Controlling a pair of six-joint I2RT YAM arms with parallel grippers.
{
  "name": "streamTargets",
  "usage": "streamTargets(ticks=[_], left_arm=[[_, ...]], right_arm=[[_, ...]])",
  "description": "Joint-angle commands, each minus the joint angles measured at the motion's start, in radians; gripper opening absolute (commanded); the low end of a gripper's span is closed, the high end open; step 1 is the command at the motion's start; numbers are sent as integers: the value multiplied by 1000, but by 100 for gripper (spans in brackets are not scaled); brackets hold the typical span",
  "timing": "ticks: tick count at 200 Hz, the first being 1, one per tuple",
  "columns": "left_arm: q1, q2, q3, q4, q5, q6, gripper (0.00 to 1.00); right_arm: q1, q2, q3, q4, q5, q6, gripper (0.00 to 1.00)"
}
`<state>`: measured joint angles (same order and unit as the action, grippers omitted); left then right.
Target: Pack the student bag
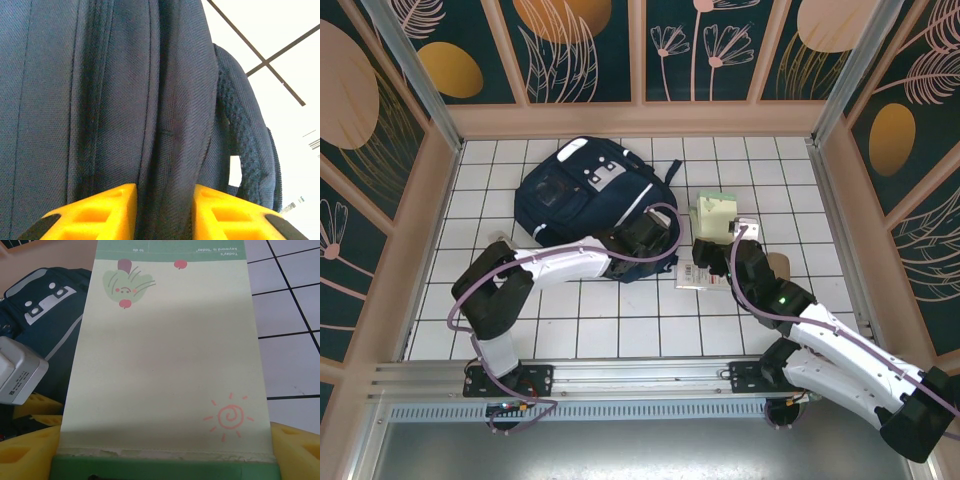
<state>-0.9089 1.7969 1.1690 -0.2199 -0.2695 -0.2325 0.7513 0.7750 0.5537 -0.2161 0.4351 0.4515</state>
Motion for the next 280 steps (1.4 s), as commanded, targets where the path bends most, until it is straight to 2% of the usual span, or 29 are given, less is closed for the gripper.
streamTargets(ticks=[1,27,39,48,71,94,104,120,126,157,197,224,253,280], left_arm=[[7,22,44,28,-4,4,30],[6,28,56,18,-13,5,27],[7,22,58,17,-14,4,30],[6,16,57,19,-17,4,35],[6,13,57,20,-23,9,34],[7,18,57,15,-19,9,19],[5,15,55,16,-19,8,9],[6,3,54,15,-35,5,6],[7,-6,54,10,-40,5,0],[7,-75,52,-3,-106,-15,0],[8,-185,79,-45,-271,-34,0],[21,-243,97,-43,-373,-19,0],[58,-287,134,-38,-405,-22,0],[91,-311,175,-39,-388,-20,0]], right_arm=[[-7,-13,-4,56,0,0,69],[-7,-15,-12,60,-4,5,69],[-6,-14,-15,60,-6,9,69],[-6,-14,-17,61,-6,10,69],[-6,-14,-23,69,-10,10,69],[-6,-10,-24,73,-14,12,69],[-6,-10,-23,73,-13,13,69],[-4,-11,-26,73,-16,15,69],[-4,-11,-28,75,-18,15,69],[3,-12,-38,95,-35,12,69],[31,1,-52,151,-53,7,69],[87,47,-55,221,-39,-2,69],[142,161,-36,325,-30,-23,69],[176,303,7,418,-38,-49,69]])
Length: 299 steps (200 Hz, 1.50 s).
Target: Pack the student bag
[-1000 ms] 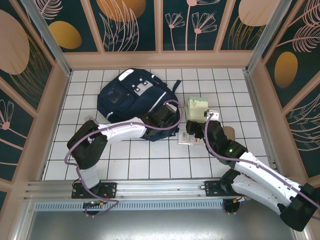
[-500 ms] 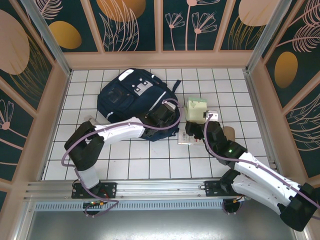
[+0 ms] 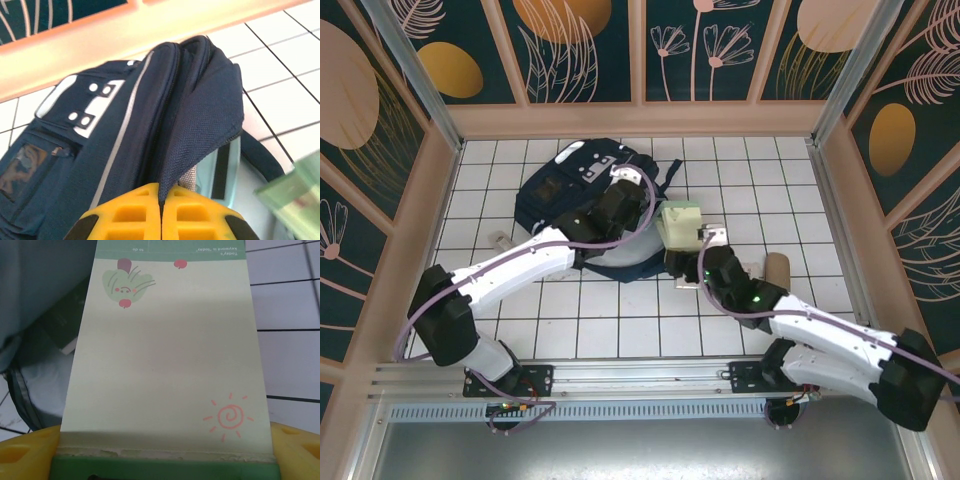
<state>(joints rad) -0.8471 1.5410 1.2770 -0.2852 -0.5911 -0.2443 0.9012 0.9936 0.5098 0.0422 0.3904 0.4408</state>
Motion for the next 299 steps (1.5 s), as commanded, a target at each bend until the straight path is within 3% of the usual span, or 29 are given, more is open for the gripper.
streamTargets(ticks=[1,121,146,217,299], left_arm=[[31,-55,69,26,-66,-8,0],[67,-82,166,6,-20,-2,0],[71,-90,157,4,-9,-4,0],[77,-93,124,26,14,-13,0],[83,-108,94,34,19,-11,0]], right_arm=[[28,90,53,164,7,-39,69],[25,618,367,390,-89,-162,69],[63,649,349,434,-111,-236,69],[56,723,282,403,-125,-331,72],[81,674,217,291,-182,-370,75]])
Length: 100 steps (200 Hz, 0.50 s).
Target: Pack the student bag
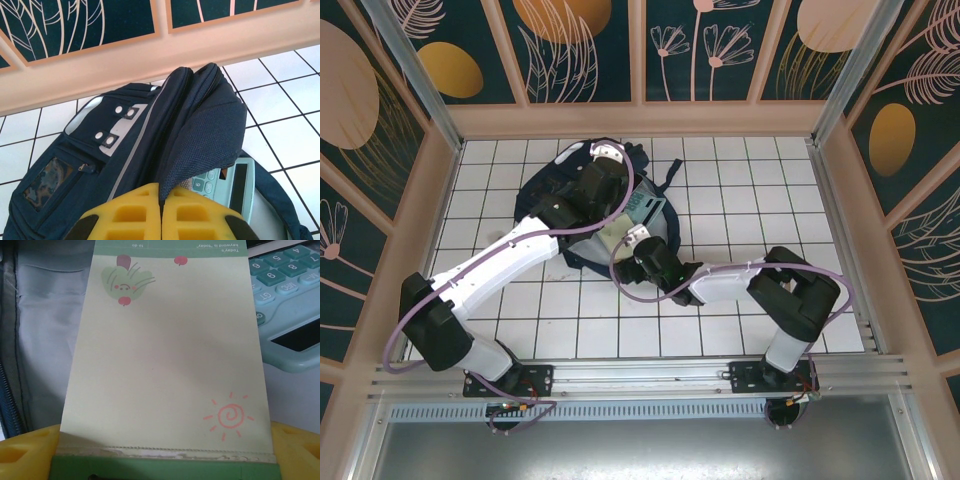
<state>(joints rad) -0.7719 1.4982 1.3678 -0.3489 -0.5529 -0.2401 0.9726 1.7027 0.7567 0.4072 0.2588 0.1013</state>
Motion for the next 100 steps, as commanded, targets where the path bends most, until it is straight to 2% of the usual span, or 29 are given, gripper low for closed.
streamTargets(ticks=[1,68,84,100], left_arm=[[8,-65,4,97,-19,-16,0],[8,-64,-1,99,-7,-17,0],[9,-59,-4,100,-6,-18,0],[8,-53,-6,102,-2,-19,0]], right_arm=[[11,-35,-30,-76,-51,-31,75],[26,-77,-40,-175,-33,-61,79],[25,-90,-43,-175,-29,-61,91],[23,-94,-31,-179,-19,-63,95]])
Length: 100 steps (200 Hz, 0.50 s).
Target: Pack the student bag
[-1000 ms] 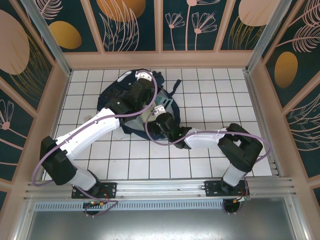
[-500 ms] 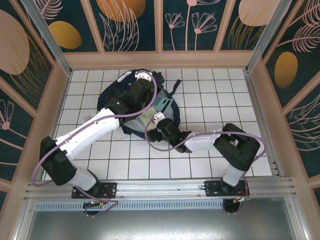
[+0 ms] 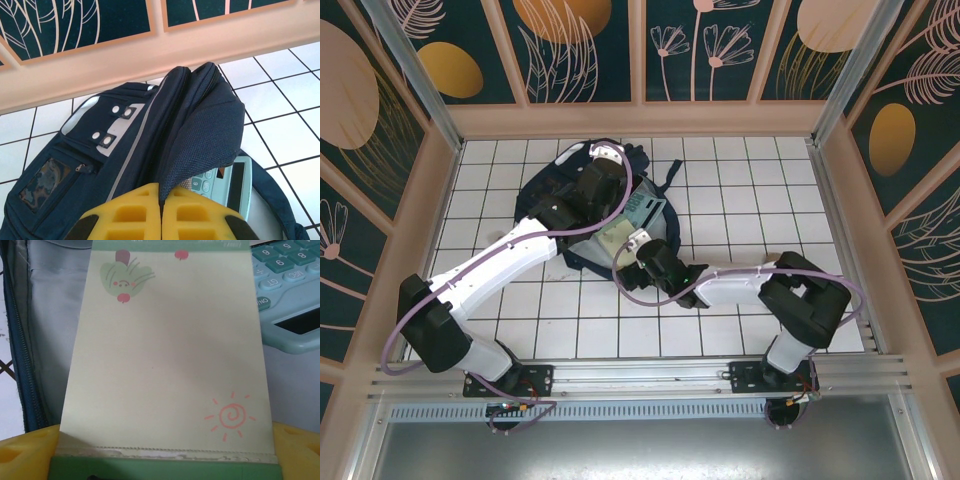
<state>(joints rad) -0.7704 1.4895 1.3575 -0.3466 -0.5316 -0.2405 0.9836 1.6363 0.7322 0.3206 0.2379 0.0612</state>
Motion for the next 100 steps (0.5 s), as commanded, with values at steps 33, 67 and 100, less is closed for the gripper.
streamTargets(ticks=[33,67,100], left_arm=[[6,-38,7,95,-19,-19,0],[6,-38,3,97,-19,-18,0],[7,-32,2,94,-11,-15,0]], right_arm=[[11,-49,33,-118,8,-39,99],[-5,-82,59,-136,-15,-32,99],[-34,-149,68,-132,-54,9,99]])
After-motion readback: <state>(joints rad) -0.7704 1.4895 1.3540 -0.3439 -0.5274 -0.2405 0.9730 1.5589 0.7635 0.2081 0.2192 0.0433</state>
